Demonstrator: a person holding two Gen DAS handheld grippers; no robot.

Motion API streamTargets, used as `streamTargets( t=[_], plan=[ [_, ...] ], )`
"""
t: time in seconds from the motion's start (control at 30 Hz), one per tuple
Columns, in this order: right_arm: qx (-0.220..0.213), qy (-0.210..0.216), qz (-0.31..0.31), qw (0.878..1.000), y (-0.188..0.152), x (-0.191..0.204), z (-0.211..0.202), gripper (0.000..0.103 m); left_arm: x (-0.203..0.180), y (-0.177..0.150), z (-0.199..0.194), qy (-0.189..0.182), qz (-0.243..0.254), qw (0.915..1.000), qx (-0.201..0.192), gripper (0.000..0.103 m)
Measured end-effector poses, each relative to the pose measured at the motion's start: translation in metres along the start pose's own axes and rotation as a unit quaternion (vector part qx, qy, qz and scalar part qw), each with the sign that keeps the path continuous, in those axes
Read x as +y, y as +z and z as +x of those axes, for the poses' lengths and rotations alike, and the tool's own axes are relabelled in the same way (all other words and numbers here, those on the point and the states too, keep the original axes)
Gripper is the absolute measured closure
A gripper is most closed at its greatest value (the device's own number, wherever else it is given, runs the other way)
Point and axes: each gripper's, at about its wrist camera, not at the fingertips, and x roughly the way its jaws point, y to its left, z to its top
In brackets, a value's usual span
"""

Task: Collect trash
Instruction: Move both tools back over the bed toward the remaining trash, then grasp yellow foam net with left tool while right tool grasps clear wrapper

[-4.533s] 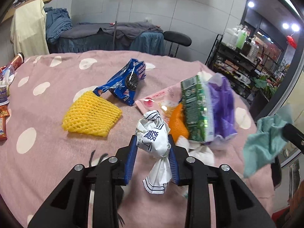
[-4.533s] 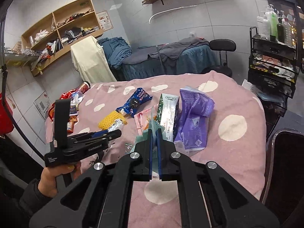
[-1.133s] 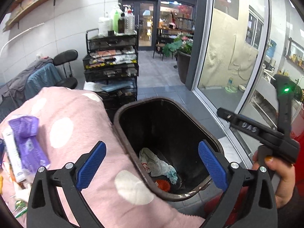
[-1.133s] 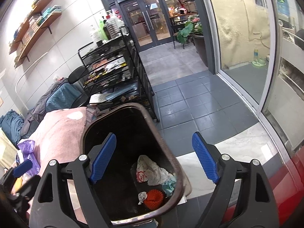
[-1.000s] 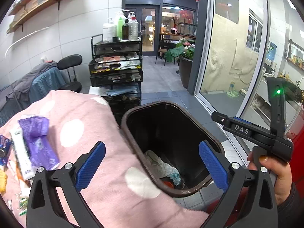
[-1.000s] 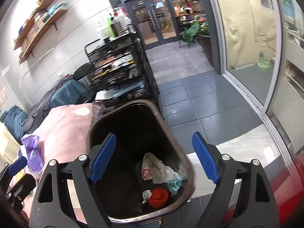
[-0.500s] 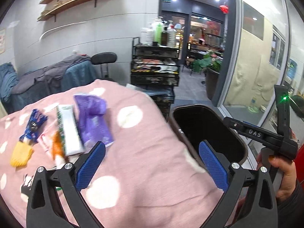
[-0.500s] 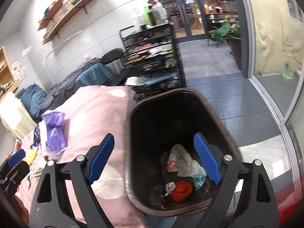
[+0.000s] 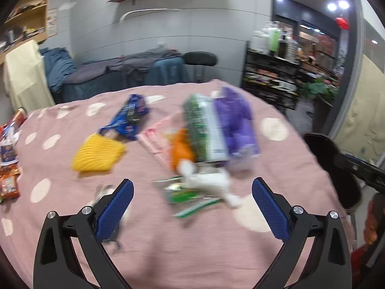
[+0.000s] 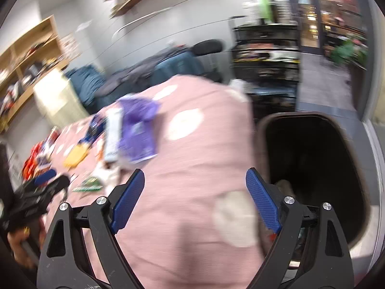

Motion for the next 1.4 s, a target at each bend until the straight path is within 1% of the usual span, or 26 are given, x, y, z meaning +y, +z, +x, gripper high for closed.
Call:
streamTargets(
  t=[0.07, 0.13, 0.2, 0.27, 0.4, 0.47, 0.57, 0.67, 0.73, 0.77, 0.83, 0.9, 0.97, 1.0, 1.03, 1.07, 1.1, 1.13, 1.23, 1.33, 1.4],
  plan=[
    [0.018, 0.021, -0.021, 0.999, -0.001, 0.018, 0.009, 0.018, 0.028, 0.000, 0.006, 0.026, -0.018, 0.9995, 0.007, 0.005],
    [0.038, 0.043, -0.041, 0.998, -0.004, 0.037, 0.017, 0.018, 0.057, 0.001, 0.013, 0.045, -0.042, 0.9979, 0.018, 0.005],
    [0.061, 0.072, -0.062, 0.994, -0.004, 0.059, 0.028, 0.018, 0.080, 0.001, 0.019, 0.057, -0.063, 0.9961, 0.025, 0.005],
    [0.076, 0.092, -0.076, 0.990, -0.005, 0.076, 0.036, 0.018, 0.105, 0.001, 0.027, 0.067, -0.087, 0.9933, 0.035, 0.005],
    [0.105, 0.128, -0.125, 0.978, -0.009, 0.119, 0.054, 0.018, 0.134, 0.006, 0.038, 0.069, -0.118, 0.9896, 0.046, 0.007],
    [0.118, 0.141, -0.144, 0.972, -0.011, 0.137, 0.062, 0.018, 0.145, 0.009, 0.045, 0.064, -0.132, 0.9879, 0.051, 0.008],
    [0.135, 0.151, -0.175, 0.964, -0.013, 0.160, 0.073, 0.018, 0.160, 0.015, 0.061, 0.052, -0.153, 0.9848, 0.064, 0.014],
    [0.153, 0.149, -0.225, 0.951, -0.019, 0.186, 0.082, 0.020, 0.170, 0.019, 0.075, 0.040, -0.171, 0.9815, 0.076, 0.022],
    [0.162, 0.143, -0.252, 0.943, -0.024, 0.197, 0.087, 0.027, 0.173, 0.020, 0.082, 0.028, -0.183, 0.9791, 0.083, 0.027],
    [0.166, 0.135, -0.267, 0.940, -0.026, 0.202, 0.091, 0.028, 0.174, 0.021, 0.085, 0.024, -0.187, 0.9782, 0.086, 0.028],
    [0.172, 0.121, -0.293, 0.933, -0.030, 0.211, 0.098, 0.036, 0.176, 0.021, 0.091, 0.016, -0.194, 0.9766, 0.092, 0.034],
    [0.171, 0.109, -0.317, 0.927, -0.033, 0.221, 0.104, 0.039, 0.173, 0.020, 0.095, 0.005, -0.197, 0.9754, 0.099, 0.040],
    [0.166, 0.096, -0.337, 0.922, -0.035, 0.226, 0.108, 0.045, 0.169, 0.020, 0.097, 0.007, -0.192, 0.9762, 0.100, 0.044],
    [0.164, 0.087, -0.347, 0.919, -0.037, 0.229, 0.111, 0.053, 0.167, 0.020, 0.098, 0.008, -0.190, 0.9769, 0.099, 0.049],
    [0.164, 0.084, -0.354, 0.917, -0.038, 0.231, 0.113, 0.063, 0.164, 0.020, 0.097, 0.006, -0.187, 0.9774, 0.098, 0.054],
    [0.165, 0.086, -0.361, 0.914, -0.039, 0.233, 0.114, 0.069, 0.165, 0.021, 0.099, 0.004, -0.186, 0.9777, 0.097, 0.056],
    [0.164, 0.089, -0.362, 0.913, -0.038, 0.232, 0.113, 0.076, 0.164, 0.021, 0.098, 0.001, -0.185, 0.9781, 0.096, 0.064],
    [0.161, 0.090, -0.363, 0.913, -0.038, 0.232, 0.112, 0.080, 0.162, 0.021, 0.096, -0.003, -0.184, 0.9785, 0.093, 0.071],
    [0.148, 0.105, -0.353, 0.918, -0.034, 0.228, 0.105, 0.091, 0.159, 0.020, 0.090, -0.008, -0.188, 0.9786, 0.083, 0.080],
    [0.143, 0.139, -0.317, 0.927, -0.024, 0.217, 0.094, 0.094, 0.154, 0.019, 0.077, -0.005, -0.190, 0.9795, 0.065, 0.083],
    [0.142, 0.153, -0.296, 0.932, -0.020, 0.212, 0.089, 0.094, 0.150, 0.019, 0.067, -0.004, -0.187, 0.9809, 0.052, 0.083]
  ],
)
